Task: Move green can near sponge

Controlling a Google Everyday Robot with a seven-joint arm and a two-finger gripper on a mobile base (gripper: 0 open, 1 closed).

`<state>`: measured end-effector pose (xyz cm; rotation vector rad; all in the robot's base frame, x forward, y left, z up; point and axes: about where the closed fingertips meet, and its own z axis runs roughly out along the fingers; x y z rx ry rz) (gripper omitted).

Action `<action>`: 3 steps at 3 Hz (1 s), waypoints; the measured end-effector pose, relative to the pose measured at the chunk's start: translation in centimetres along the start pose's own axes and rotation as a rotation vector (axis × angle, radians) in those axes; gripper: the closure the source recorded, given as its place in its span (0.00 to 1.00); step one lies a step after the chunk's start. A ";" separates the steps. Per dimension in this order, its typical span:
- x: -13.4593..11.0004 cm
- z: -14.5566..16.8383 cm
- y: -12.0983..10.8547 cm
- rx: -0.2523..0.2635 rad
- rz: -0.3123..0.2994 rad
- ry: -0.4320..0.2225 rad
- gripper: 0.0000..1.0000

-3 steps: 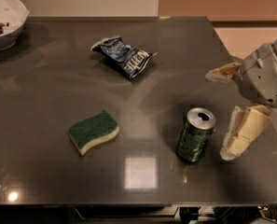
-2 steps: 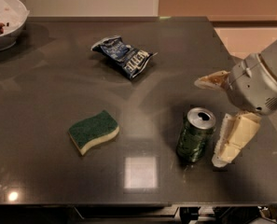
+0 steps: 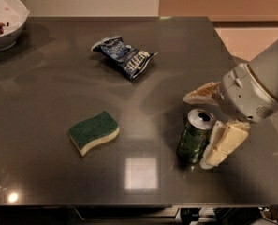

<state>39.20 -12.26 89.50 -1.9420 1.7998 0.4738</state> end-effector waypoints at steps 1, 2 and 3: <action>-0.2 0.3 0.1 -0.013 -0.014 -0.004 0.40; -0.3 0.0 -0.2 -0.004 -0.010 0.000 0.63; -2.3 -0.8 -1.2 0.024 -0.024 -0.002 0.87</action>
Offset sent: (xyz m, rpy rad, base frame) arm 0.0073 0.0005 0.0060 -0.0026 -0.0042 -0.0047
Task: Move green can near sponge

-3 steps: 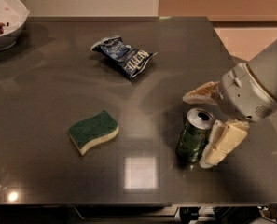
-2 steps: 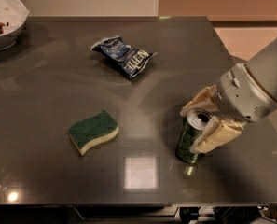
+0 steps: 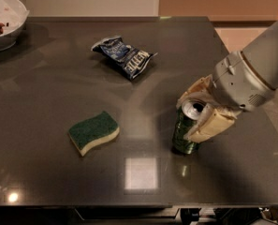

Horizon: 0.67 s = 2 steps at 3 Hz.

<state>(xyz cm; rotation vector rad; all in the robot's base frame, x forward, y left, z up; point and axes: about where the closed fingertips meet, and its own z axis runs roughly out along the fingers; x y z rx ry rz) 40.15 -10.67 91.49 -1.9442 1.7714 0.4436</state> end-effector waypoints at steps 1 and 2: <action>-2.8 -0.2 -1.4 0.018 -0.030 -0.027 1.00; -5.2 0.5 -2.7 0.013 -0.060 -0.055 1.00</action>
Offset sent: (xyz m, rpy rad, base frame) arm 0.0346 0.0746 0.0341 0.0821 -0.0423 0.0857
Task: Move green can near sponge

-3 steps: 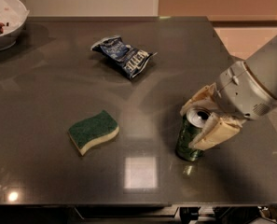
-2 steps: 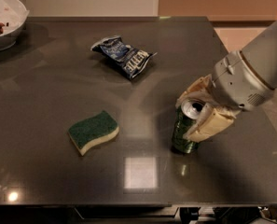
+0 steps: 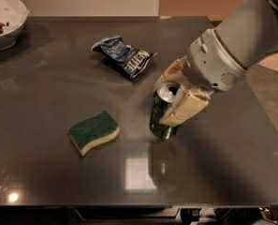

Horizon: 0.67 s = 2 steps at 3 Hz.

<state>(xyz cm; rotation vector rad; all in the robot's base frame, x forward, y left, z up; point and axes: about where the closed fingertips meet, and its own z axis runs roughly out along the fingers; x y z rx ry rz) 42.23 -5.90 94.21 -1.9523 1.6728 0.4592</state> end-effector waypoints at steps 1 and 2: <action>-1.5 1.6 -0.7 -0.028 -0.017 -0.025 1.00; -2.5 3.7 -1.0 -0.068 -0.027 -0.043 1.00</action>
Offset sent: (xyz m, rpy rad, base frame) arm 0.0131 0.0623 -0.0256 0.0418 0.0785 0.1009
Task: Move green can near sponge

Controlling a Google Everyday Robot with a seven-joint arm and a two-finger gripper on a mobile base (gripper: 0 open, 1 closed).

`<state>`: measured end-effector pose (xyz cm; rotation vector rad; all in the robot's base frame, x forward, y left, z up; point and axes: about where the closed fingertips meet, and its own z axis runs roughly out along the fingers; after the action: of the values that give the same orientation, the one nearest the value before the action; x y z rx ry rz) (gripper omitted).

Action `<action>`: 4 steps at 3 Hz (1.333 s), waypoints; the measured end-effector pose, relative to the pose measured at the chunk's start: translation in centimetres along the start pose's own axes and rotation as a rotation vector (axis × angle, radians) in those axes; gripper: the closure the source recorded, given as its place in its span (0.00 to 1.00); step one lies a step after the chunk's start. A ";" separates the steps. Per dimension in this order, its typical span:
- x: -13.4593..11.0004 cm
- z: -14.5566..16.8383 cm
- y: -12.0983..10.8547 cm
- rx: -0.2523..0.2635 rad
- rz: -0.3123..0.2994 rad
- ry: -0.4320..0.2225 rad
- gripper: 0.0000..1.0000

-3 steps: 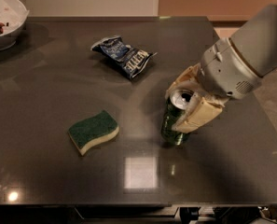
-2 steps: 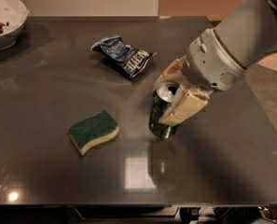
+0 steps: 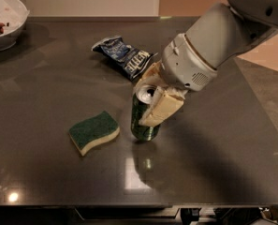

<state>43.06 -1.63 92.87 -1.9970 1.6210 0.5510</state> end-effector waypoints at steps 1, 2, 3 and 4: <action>-0.5 1.5 -0.1 -0.026 -0.008 -0.008 1.00; -1.0 2.7 -0.1 -0.044 -0.018 -0.002 0.82; -1.2 3.6 0.1 -0.053 -0.024 0.003 0.59; -1.4 4.2 0.4 -0.058 -0.027 0.003 0.36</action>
Offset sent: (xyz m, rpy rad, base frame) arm -0.0007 0.0346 -0.0254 -0.0168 0.0361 0.0579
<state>42.44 1.95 90.33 -2.0597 1.5948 0.5914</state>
